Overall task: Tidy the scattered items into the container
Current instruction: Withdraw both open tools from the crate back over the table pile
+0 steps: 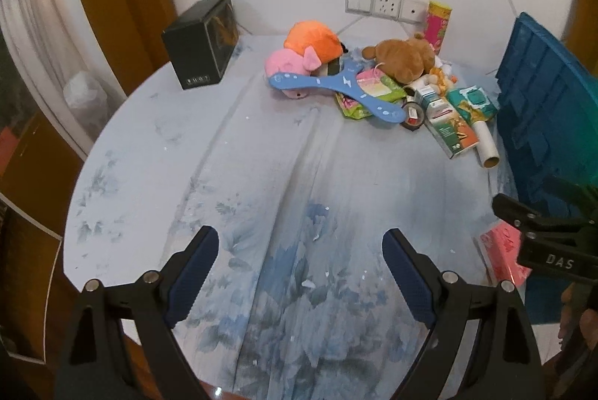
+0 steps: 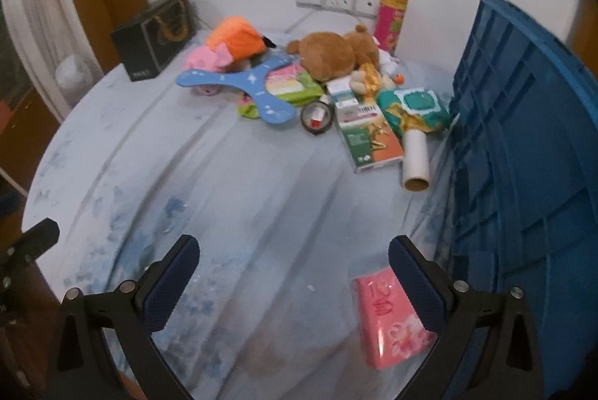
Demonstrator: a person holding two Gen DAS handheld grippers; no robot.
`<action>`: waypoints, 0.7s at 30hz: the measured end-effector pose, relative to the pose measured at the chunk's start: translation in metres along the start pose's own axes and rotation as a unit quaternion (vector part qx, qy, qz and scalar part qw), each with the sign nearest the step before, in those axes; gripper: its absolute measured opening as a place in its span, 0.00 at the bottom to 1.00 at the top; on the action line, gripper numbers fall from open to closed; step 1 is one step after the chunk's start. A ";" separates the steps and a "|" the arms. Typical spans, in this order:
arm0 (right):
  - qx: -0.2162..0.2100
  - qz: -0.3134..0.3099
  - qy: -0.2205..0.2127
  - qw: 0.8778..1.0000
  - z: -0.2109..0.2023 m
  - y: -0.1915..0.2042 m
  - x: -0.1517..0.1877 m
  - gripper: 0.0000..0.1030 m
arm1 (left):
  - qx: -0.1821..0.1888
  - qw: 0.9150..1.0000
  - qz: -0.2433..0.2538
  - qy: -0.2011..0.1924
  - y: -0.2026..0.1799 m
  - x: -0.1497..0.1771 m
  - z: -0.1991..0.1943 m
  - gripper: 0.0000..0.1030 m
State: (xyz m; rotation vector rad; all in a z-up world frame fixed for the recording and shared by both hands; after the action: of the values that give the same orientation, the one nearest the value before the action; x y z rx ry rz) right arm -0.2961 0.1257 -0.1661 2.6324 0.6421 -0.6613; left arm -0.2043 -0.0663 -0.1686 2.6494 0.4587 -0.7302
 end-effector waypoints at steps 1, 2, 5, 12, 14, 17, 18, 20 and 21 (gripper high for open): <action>0.001 0.004 0.003 1.000 0.004 -0.003 -0.001 1.00 | 0.001 1.000 0.001 0.004 0.000 -0.003 0.007 0.87; 0.003 0.009 0.005 1.000 0.008 -0.006 -0.003 1.00 | 0.002 1.000 0.003 0.007 -0.001 -0.007 0.013 0.87; 0.008 0.025 0.009 1.000 0.019 -0.011 -0.007 1.00 | 0.009 1.000 0.016 0.009 0.000 -0.021 0.032 0.87; 0.025 0.078 0.000 0.997 0.047 -0.010 -0.031 1.00 | 0.030 0.998 0.052 0.004 0.020 -0.063 0.080 0.87; 0.027 0.090 -0.006 0.996 0.056 -0.006 -0.041 1.00 | 0.032 0.998 0.061 0.005 0.031 -0.077 0.100 0.87; 0.026 0.109 -0.009 0.994 0.073 0.001 -0.053 1.00 | 0.029 0.997 0.076 0.009 0.043 -0.097 0.127 0.87; 0.028 0.114 -0.007 0.993 0.079 0.002 -0.056 1.00 | 0.028 0.996 0.081 0.010 0.046 -0.104 0.136 0.87; 0.031 0.123 -0.002 0.992 0.090 0.004 -0.061 1.00 | 0.030 0.996 0.089 0.013 0.050 -0.115 0.152 0.87; 0.032 0.127 0.000 0.991 0.096 0.005 -0.064 1.00 | 0.033 0.995 0.091 0.016 0.051 -0.120 0.160 0.87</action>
State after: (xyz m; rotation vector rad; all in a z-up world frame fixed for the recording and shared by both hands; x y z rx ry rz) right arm -0.3784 0.0586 -0.2118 2.7104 0.2807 -0.6132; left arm -0.3498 -0.2031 -0.2198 2.7226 0.1997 -0.6574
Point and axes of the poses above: each gripper's, at about its wrist camera, not at the fingertips, and z roughly the way its jaws point, y to its left, x to its underside, the point moved 5 cm from there along z, roughly the way its jaws point, and after that the axes turned 15 degrees about -x, right-handed, at the moved point
